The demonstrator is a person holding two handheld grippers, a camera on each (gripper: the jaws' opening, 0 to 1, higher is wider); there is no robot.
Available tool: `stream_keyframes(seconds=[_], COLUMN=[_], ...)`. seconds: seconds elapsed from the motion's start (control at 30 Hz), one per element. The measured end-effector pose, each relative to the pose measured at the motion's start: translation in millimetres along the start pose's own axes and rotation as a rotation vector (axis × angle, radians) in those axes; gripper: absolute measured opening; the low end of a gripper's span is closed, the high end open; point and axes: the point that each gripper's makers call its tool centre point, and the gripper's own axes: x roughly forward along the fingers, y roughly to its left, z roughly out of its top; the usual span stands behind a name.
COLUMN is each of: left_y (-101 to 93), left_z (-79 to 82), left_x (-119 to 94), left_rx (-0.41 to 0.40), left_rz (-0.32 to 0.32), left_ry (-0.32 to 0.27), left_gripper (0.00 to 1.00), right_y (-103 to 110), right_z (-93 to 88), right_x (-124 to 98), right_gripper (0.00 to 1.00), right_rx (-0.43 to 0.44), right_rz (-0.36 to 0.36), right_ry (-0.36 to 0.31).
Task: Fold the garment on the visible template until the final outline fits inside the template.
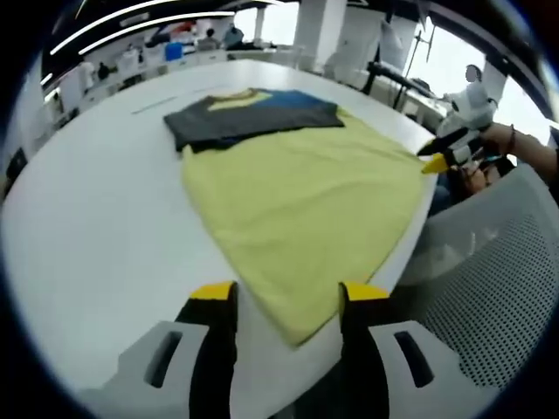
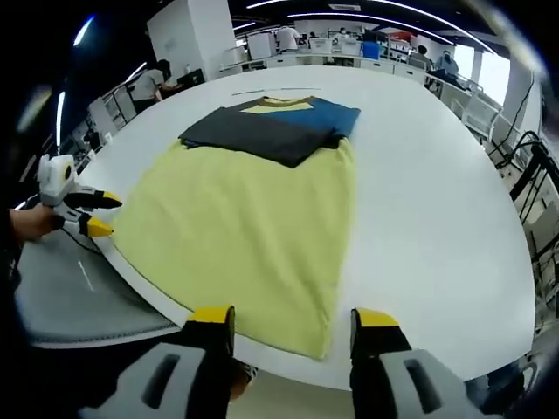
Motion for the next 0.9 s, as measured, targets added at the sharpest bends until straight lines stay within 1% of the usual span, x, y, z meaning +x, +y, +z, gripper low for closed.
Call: stream_keyframes(seconds=[0.13, 0.2, 0.27, 0.33, 0.4, 0.47, 0.5, 0.57, 0.67, 0.8, 0.9], left_y=[0.8, 2.5, 2.7, 0.8, -0.3, -0.1, -1.3, -1.6, -2.7, -4.8, -7.9], left_z=[-3.7, -6.0, -7.6, -9.7, -12.1, -15.5, -14.3, -14.7, -16.0, -19.7, -23.8], left_x=[-3, -4, -4, -5, -5, -6, -6, -6, -7, -10, -13], left_rx=[-0.022, -0.039, -0.051, -0.060, -0.047, -0.034, -0.043, -0.054, -0.058, -0.059, -0.056], left_rz=[0.018, 0.033, 0.035, 0.034, 0.038, 0.044, 0.038, 0.039, 0.033, 0.025, 0.005], left_ry=[0.014, 0.024, 0.031, 0.039, 0.054, 0.076, 0.068, 0.075, 0.086, 0.111, 0.133], left_gripper=[0.33, 0.29, 0.23, 0.17, 0.12, 0.02, 0.03, 0.02, 0.00, 0.00, 0.00], right_y=[-4, -8, -9, -9, -10, -11, -12, -13, -15, -17, -15], right_z=[-1.0, -2.7, -3.8, -3.8, -3.7, -4.1, -4.4, -4.7, -4.6, -6.9, -8.3], right_x=[-2, -3, -3, -3, -3, -3, -3, -4, -3, -4, -4], right_gripper=[0.41, 0.37, 0.33, 0.29, 0.26, 0.21, 0.17, 0.12, 0.09, 0.00, 0.00], right_rx=[-0.008, -0.030, -0.040, -0.024, -0.011, -0.006, -0.008, -0.005, 0.018, 0.012, 0.010], right_rz=[-0.026, -0.054, -0.064, -0.068, -0.069, -0.072, -0.075, -0.078, -0.080, -0.079, -0.067], right_ry=[0.007, 0.016, 0.020, 0.016, 0.014, 0.017, 0.021, 0.028, 0.028, 0.041, 0.045])
